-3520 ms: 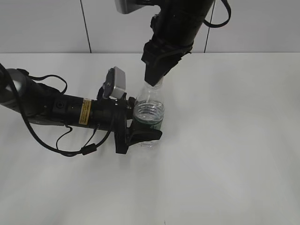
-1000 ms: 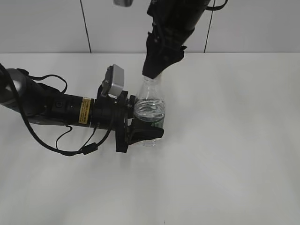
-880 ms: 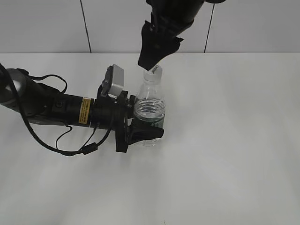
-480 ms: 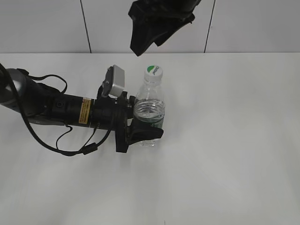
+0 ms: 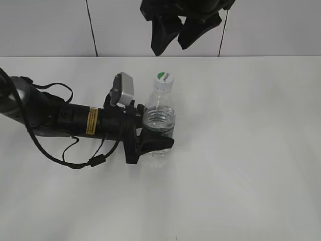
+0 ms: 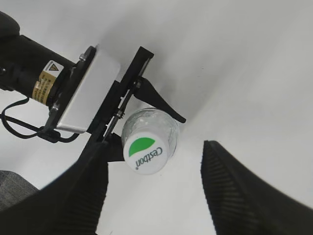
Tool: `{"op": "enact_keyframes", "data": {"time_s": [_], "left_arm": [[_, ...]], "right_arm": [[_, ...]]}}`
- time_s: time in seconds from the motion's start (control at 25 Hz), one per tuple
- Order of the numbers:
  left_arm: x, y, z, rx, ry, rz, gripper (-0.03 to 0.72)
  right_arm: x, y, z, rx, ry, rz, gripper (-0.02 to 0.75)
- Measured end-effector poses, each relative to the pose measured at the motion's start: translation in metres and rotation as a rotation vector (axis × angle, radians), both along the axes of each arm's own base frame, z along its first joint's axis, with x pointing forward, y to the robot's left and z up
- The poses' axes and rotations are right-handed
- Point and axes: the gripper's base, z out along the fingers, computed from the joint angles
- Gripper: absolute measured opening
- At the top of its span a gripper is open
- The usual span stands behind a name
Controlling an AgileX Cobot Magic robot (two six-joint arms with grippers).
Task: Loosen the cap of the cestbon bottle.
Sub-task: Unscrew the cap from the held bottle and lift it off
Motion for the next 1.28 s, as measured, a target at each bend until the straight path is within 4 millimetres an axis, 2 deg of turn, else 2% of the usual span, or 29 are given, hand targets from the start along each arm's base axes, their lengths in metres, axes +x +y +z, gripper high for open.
{"op": "enact_keyframes", "data": {"time_s": [0.28,0.44,0.64,0.88,1.28], "left_arm": [[-0.001,0.0,-0.015,-0.024,0.031,0.014,0.408],[-0.001,0.0,-0.015,-0.032,0.034,0.016,0.408],[-0.001,0.0,-0.015,-0.034,0.034,0.019,0.408],[0.0,0.0,-0.015,-0.036,0.036,0.023,0.408],[0.002,0.0,-0.015,-0.039,0.038,0.046,0.408]], "right_arm": [[0.0,0.0,-0.004,0.001,0.024,-0.034,0.459],[0.0,0.0,-0.008,0.009,0.059,-0.094,0.459],[0.006,0.006,-0.026,0.022,0.151,-0.222,0.459],[0.01,0.009,-0.037,0.04,0.234,-0.391,0.459],[0.01,0.009,-0.037,0.065,0.282,-0.518,0.459]]}}
